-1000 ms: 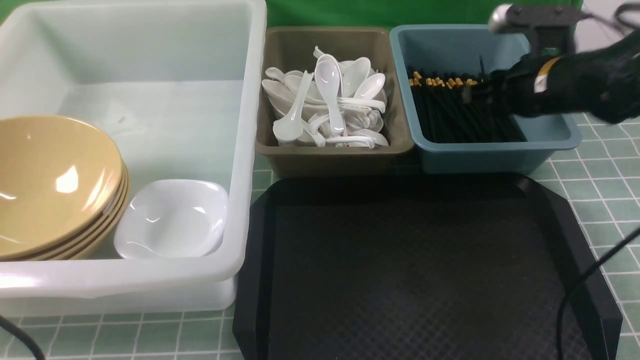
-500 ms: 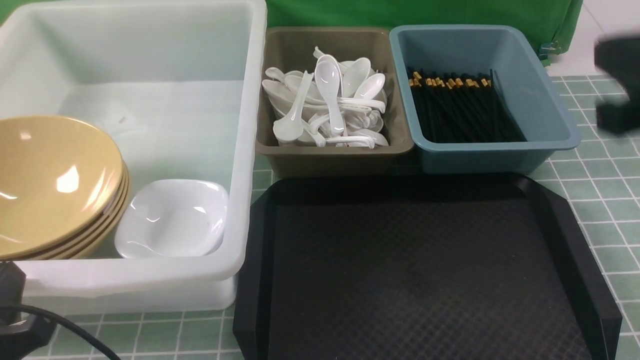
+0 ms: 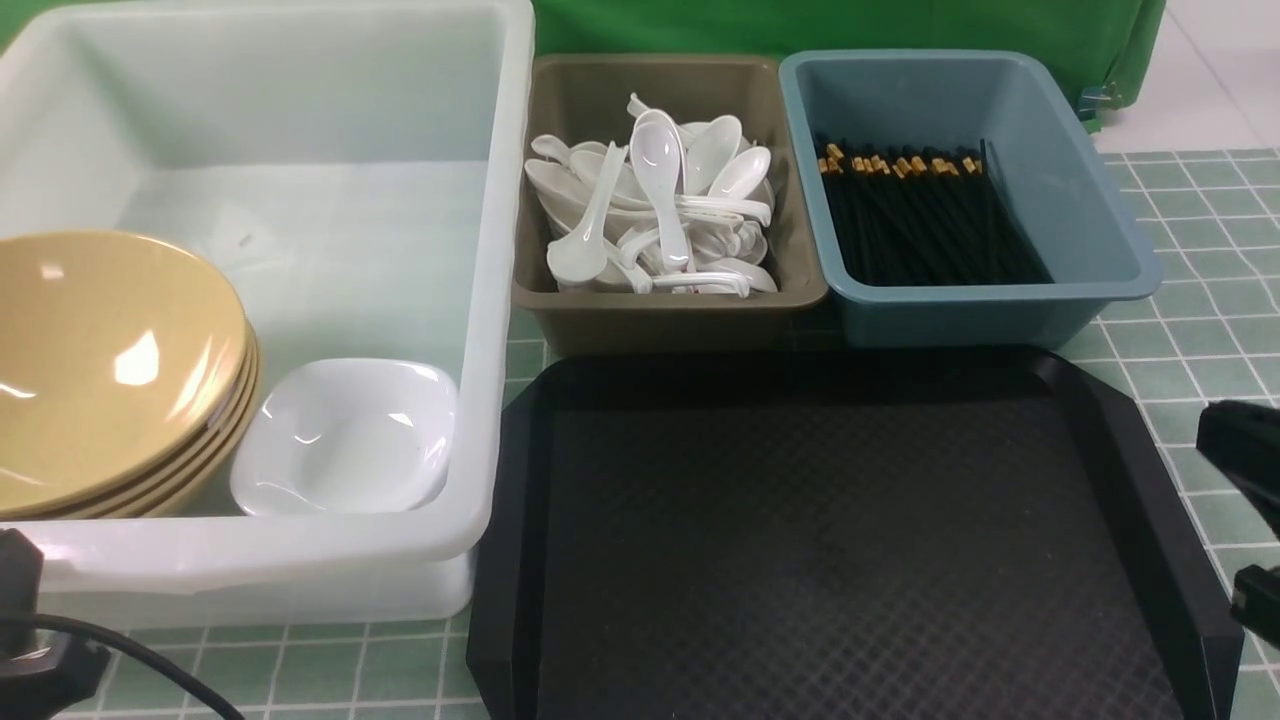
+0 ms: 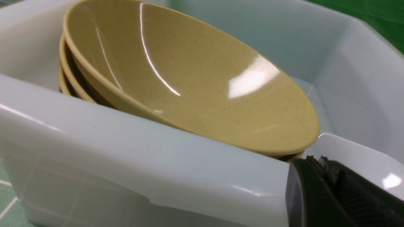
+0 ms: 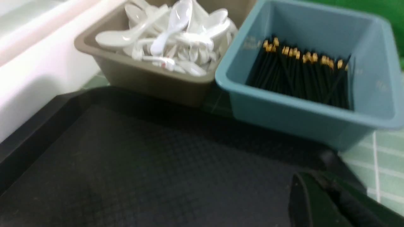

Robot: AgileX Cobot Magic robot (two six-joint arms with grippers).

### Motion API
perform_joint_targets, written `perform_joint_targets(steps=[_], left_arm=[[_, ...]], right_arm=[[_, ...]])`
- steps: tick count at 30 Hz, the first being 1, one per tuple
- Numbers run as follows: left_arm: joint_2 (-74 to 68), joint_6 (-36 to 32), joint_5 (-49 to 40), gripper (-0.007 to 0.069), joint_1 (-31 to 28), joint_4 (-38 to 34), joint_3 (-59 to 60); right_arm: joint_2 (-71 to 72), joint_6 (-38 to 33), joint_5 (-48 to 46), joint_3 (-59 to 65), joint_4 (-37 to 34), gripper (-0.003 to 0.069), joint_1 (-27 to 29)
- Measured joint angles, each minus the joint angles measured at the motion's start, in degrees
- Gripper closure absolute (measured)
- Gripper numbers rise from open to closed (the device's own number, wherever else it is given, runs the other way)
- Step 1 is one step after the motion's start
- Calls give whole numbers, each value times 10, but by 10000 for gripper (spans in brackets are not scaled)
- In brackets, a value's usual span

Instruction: On blue table put chopsticks spoon bowls plates into blue grey white boxes.

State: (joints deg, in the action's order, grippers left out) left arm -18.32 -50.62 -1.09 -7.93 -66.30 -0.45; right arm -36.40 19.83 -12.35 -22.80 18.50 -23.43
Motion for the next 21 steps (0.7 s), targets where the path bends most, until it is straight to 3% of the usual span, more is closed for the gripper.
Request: perform_joint_targets(steps=[14,18,21], left_arm=[[3,-4,-68,622,0,-12,-5],[4,-4,-82,622,0,-13,-7],[4,-4,-88,622,0,-15,-8]], right_arm=[[37,14,-53,41,6,615,6],[150,14,-28,105,4,612,69],[237,2,12,157,-42,612,137]])
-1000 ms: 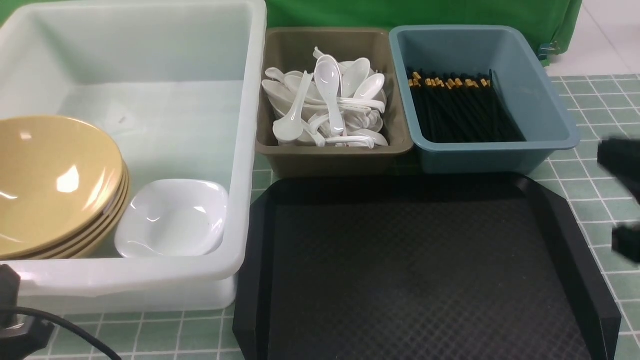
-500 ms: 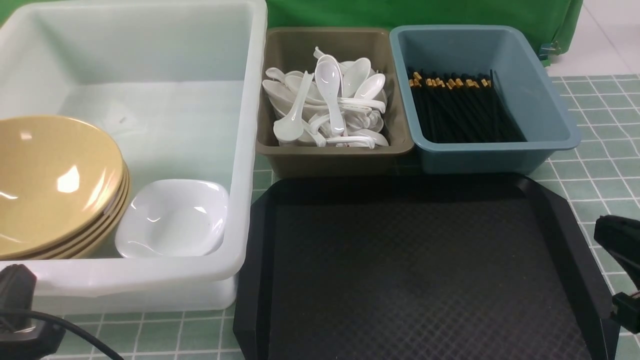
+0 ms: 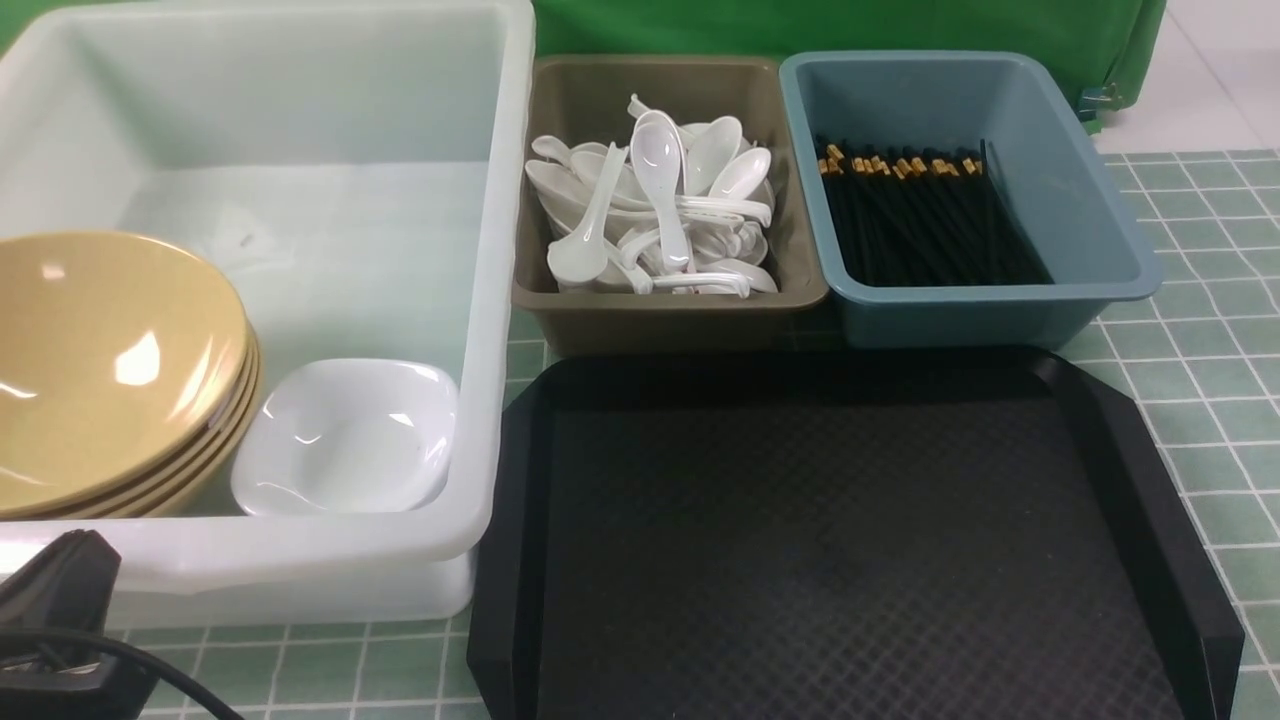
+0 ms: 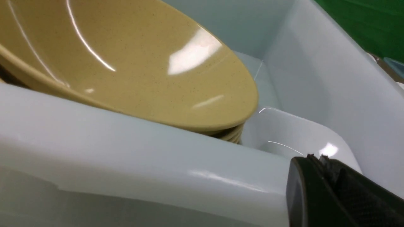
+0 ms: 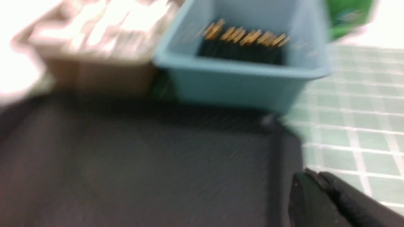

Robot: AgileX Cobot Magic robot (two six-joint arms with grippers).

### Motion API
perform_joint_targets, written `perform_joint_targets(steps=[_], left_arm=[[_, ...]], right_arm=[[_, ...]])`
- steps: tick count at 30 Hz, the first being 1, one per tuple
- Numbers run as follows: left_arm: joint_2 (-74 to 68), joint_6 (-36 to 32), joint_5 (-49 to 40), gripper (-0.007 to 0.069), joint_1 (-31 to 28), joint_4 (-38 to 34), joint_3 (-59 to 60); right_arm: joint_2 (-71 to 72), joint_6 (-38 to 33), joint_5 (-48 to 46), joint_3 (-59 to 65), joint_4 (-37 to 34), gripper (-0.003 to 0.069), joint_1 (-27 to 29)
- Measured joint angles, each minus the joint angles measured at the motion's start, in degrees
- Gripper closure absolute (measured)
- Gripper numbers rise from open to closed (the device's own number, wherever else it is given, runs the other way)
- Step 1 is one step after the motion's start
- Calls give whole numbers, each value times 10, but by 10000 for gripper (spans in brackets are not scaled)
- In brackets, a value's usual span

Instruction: On blue table put chopsticks spoon bowls plates into blue grey white boxes.

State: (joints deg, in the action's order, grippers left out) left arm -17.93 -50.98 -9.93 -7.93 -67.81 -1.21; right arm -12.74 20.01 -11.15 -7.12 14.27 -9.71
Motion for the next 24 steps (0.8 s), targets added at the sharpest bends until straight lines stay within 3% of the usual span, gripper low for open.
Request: perform_joint_targets(steps=[4,9,14,24], left_arm=[[0,0,-11,622,0,-2,-1],[1,0,-25,622,0,-6,-2],[1,0,-29,622,0,-9,-2],[1,0,-55,622,0,-16,-3]], right_arm=[[97,-57,53,72,-66,610,83],[133,-151,35,85,-114,610,131],[134,-200,-7,85,-130,610,136],[134,-200,-72,86,-137,606,136]])
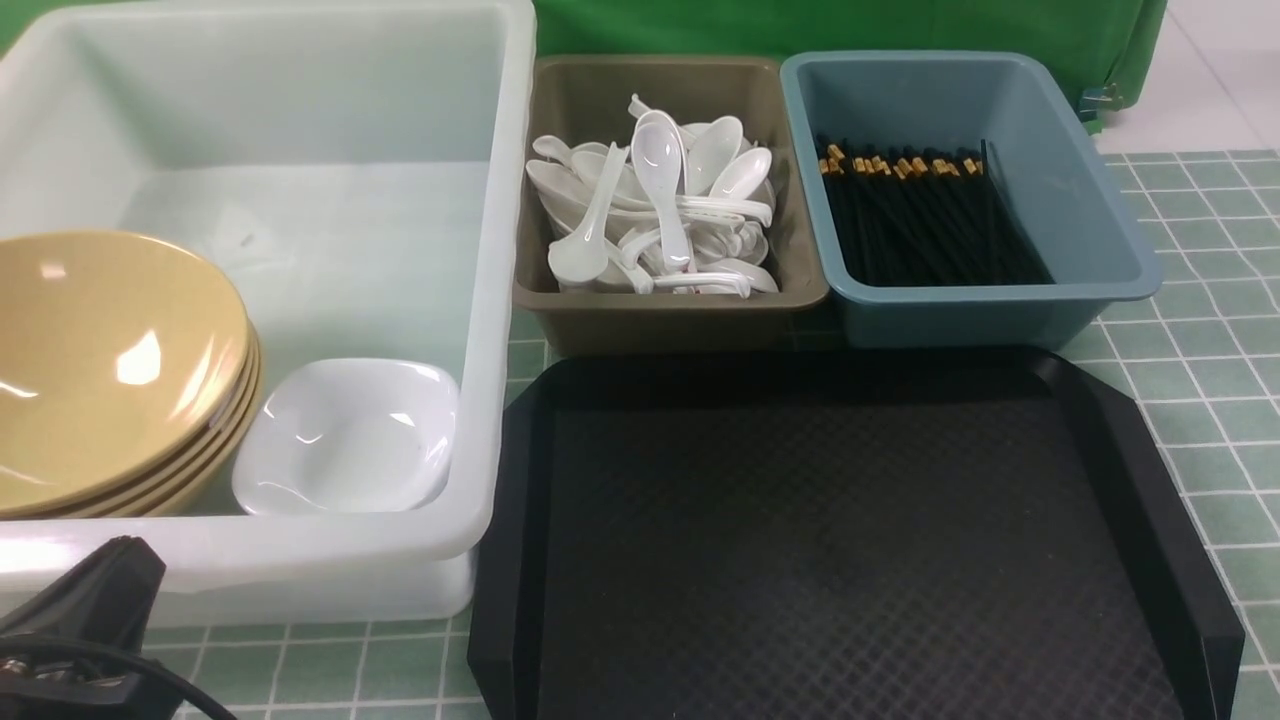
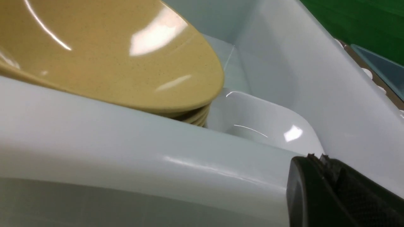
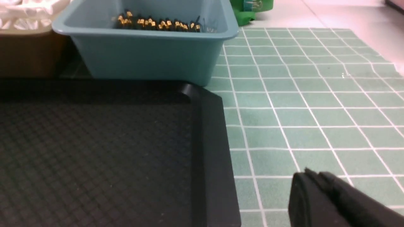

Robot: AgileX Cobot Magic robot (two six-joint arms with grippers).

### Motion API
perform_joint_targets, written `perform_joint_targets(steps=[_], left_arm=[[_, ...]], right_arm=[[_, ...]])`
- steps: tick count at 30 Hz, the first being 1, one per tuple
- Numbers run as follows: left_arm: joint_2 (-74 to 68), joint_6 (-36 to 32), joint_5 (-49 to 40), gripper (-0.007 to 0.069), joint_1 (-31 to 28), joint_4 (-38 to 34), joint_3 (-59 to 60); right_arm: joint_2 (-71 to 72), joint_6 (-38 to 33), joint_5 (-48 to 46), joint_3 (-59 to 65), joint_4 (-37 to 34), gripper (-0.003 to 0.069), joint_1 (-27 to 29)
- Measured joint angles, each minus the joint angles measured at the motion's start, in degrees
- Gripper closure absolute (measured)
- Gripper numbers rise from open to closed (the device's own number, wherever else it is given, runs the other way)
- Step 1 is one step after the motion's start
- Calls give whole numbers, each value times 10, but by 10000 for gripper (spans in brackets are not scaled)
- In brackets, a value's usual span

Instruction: On blue table put chopsticks spoon bowls plates into blue grey white boxes.

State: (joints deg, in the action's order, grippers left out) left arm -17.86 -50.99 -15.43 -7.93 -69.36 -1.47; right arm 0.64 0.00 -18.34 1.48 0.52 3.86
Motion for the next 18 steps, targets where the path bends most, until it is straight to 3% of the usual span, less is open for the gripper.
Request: perform_joint_targets(steps=[4,8,18], left_arm=[[0,0,-9,622,0,-1,-1],[-10,0,-92,622,0,42,30],[-11,0,-98,622,0,44,30]], right_arm=[[0,0,0,0,0,601,0],[0,0,0,0,0,598,0],[0,0,0,0,0,587,0]])
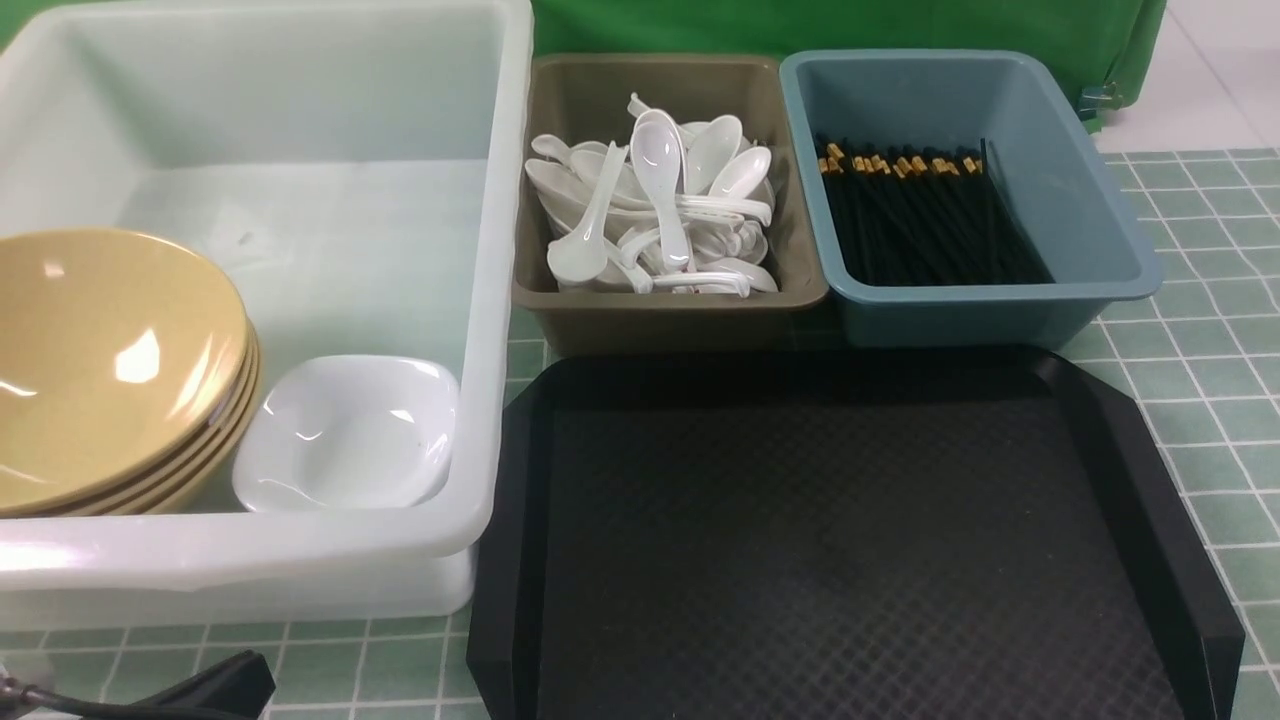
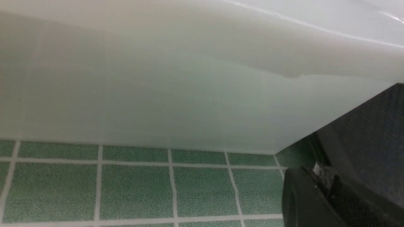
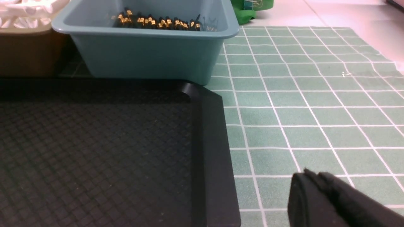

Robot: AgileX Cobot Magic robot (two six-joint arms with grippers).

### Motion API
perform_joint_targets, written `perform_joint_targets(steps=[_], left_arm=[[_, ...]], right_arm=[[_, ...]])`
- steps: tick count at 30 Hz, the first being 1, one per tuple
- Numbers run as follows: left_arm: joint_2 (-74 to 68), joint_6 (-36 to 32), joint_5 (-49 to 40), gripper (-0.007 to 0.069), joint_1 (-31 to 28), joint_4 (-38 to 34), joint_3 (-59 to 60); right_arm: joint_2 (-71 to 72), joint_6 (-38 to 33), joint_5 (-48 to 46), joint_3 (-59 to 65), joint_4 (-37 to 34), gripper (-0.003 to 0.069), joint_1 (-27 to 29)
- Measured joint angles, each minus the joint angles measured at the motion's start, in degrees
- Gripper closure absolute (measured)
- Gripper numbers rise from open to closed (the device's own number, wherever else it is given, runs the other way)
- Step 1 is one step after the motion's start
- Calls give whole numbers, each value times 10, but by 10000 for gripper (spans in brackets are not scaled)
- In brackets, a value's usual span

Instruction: On blue table put chopsticks spoon bowls plates into blue grey white boxes.

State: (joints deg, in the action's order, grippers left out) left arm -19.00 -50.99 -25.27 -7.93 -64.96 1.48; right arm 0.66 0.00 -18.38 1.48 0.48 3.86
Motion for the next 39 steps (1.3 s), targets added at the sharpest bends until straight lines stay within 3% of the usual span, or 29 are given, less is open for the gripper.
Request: perform_joint_targets(steps=[12,21,24,25,26,28,30,34,39], left_arm=[[103,0,16,622,20,53,0],[196,-43,176,622,22,102,0],[196,22,191,622,22,167,0],[196,78,193,622,22,231,0],[196,145,191,622,22,278,0],[196,356,169,622,22,452,0],[196,487,141,622,22,566,0],[196,551,106,622,23,633,0],[196,502,72,622,40,613,0]], right_arm=[[0,0,-1,0,0,580,0],[0,0,-1,0,0,569,0],[0,0,-1,0,0,568,0],[0,0,-1,0,0,566,0],[0,0,-1,0,0,566,0],[0,0,-1,0,0,561,0],[0,-3,-1,0,0,560,0],[0,-3,-1,0,0,559,0],[0,-4,-1,0,0,559,0]])
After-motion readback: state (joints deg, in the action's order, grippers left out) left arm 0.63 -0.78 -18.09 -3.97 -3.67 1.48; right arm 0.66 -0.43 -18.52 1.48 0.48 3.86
